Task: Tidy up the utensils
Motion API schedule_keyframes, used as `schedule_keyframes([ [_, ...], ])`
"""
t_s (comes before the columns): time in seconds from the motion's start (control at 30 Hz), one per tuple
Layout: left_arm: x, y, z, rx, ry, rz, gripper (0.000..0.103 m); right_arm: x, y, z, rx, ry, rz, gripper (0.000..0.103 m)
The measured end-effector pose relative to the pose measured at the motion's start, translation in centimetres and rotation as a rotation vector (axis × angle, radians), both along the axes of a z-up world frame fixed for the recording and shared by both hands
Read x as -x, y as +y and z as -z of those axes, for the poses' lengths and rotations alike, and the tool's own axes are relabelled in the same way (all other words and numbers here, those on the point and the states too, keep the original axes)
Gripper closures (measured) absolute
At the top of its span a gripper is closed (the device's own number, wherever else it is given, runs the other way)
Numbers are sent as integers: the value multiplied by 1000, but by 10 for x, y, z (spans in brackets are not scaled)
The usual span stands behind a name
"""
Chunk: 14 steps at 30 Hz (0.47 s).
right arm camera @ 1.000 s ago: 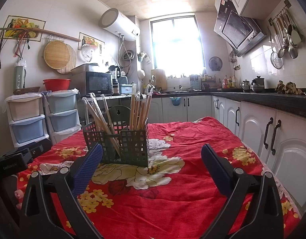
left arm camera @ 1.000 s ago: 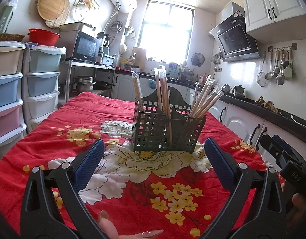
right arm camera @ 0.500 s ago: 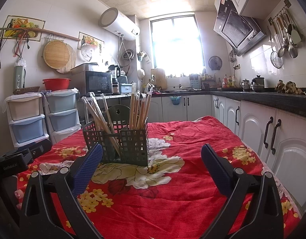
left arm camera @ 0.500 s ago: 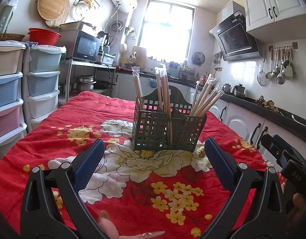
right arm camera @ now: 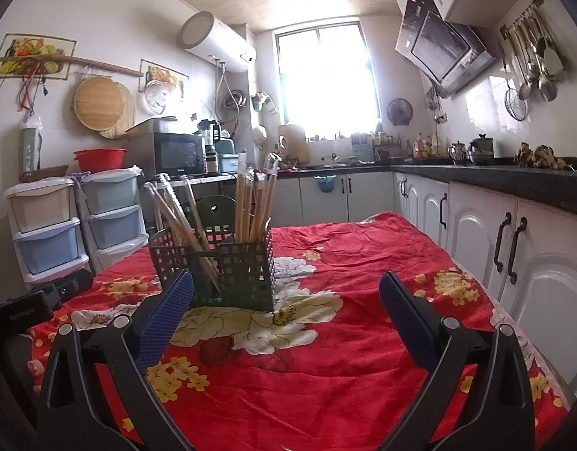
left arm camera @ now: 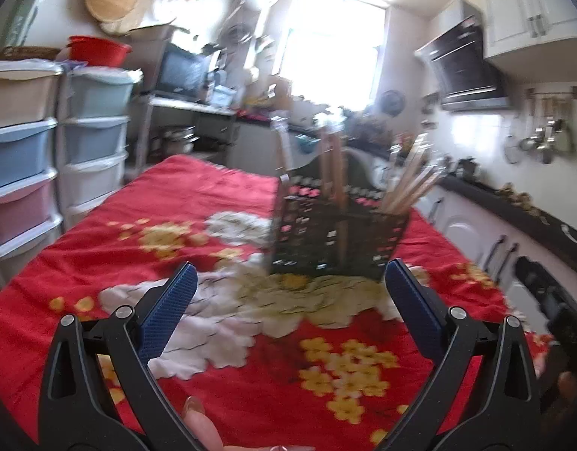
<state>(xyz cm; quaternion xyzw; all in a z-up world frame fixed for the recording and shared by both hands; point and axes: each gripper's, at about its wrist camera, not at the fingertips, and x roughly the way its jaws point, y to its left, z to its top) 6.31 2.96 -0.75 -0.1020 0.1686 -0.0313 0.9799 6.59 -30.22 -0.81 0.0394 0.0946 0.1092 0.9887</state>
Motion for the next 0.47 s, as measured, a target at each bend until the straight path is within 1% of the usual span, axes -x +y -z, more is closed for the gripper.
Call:
schedule_keyframes([
  [0.1,-1,7,-1,15,20,-15,11,-5,-3,-1,1,19,25,6],
  [0.17,-1,15,-4,15,25,-49,11,-9,-8,-2,9,30,54,6],
  [0.2,-2,20,-7,20,34,-55,11,-13,-11,-4,16,44,62,6],
  [0.23,-8,27,-9,22,60,-55,11,-21,-16,-7,24,77,67,6],
  [0.27,-14,31,-11,14,93,-60,11,-30,-21,-8,34,112,74,6],
  [0.33,-38,51,-10,-39,210,-110,11,-55,-34,-9,82,206,116,6],
  [0.37,-53,63,-7,-73,284,-143,11,-74,-41,-7,126,284,159,6],
  [0.4,-68,76,-1,-90,344,-178,11,-93,-47,-1,176,370,192,6],
  [0.43,-77,85,4,-96,382,-207,11,-107,-51,5,205,432,209,6],
  [0.47,-94,101,15,-102,445,-248,11,-123,-59,12,222,494,227,6],
])
